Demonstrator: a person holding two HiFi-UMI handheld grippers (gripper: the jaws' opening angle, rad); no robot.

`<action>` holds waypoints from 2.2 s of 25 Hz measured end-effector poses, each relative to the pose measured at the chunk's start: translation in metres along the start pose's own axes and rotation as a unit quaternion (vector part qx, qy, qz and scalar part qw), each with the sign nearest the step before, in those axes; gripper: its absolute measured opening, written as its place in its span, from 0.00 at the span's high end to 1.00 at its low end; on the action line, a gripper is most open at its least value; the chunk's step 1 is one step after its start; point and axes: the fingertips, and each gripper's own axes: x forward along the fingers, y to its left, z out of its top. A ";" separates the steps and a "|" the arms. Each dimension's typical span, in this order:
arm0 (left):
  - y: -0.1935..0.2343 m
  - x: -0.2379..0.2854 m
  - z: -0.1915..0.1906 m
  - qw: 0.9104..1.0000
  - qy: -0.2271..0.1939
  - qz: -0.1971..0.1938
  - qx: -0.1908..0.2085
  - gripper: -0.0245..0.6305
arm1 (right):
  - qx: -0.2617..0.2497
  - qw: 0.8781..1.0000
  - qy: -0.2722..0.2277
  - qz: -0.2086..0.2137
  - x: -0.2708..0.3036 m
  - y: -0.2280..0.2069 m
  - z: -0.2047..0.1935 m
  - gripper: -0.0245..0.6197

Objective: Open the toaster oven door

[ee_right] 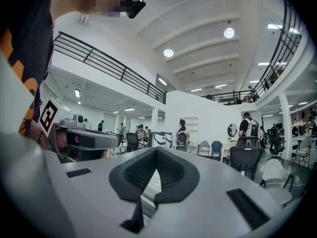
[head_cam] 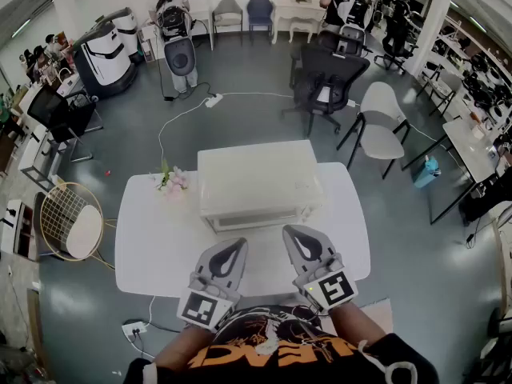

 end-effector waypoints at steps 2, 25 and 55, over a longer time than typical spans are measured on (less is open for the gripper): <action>0.002 0.000 0.001 1.000 -0.003 0.003 0.001 0.94 | -0.004 1.000 0.008 0.002 0.001 -0.001 -0.004 0.94; 0.024 0.003 -0.016 1.000 0.012 0.016 -0.015 0.94 | 0.055 0.994 0.090 -0.030 0.020 -0.037 -0.062 0.94; 0.032 0.004 -0.048 0.998 0.053 0.033 -0.026 0.94 | 0.286 0.894 0.319 -0.127 0.029 -0.136 -0.250 0.82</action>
